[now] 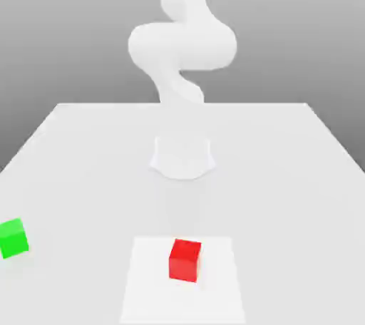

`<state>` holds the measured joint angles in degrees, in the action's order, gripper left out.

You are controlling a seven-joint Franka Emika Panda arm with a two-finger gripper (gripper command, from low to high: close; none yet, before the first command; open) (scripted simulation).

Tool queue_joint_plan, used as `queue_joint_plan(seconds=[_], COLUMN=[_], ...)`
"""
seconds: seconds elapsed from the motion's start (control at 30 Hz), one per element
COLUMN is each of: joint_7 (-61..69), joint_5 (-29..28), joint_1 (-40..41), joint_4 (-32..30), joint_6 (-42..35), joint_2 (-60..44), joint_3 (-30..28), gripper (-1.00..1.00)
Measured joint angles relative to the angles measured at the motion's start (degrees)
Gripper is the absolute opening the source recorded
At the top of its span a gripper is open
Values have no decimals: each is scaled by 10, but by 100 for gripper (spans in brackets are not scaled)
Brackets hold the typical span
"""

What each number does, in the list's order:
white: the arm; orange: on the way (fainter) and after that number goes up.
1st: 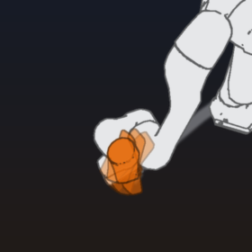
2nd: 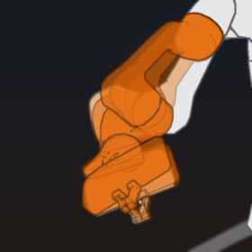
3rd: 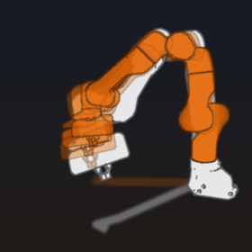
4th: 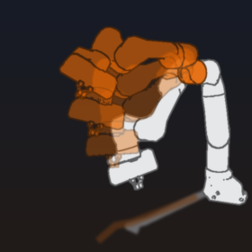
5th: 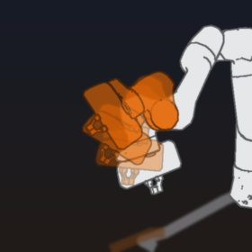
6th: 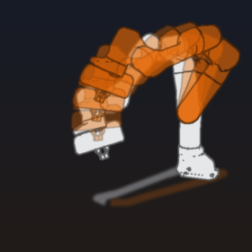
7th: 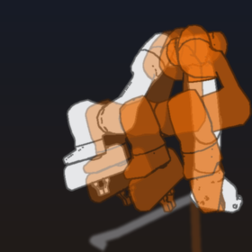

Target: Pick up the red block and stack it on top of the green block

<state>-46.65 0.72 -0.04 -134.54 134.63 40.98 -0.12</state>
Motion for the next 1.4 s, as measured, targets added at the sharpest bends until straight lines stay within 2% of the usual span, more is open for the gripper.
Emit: queue_joint_plan(seconds=[0.37,0.63,0.83,0.87,1.1,1.3,1.4], joint_7=[-48,-110,-127,-128,-130,-122,-74], joint_5=[23,-1,-18,-19,-21,-11,-2], joint_1=[2,9,5,4,4,8,74], joint_4=[-130,-223,-219,-216,-216,-231,-212], joint_6=[137,234,335,352,357,264,233], joint_2=[-236,-402,-526,-547,-552,-443,-433], joint_3=[10,18,11,10,10,16,-12], gripper=[0,0,0,-100,-100,-100,-100])
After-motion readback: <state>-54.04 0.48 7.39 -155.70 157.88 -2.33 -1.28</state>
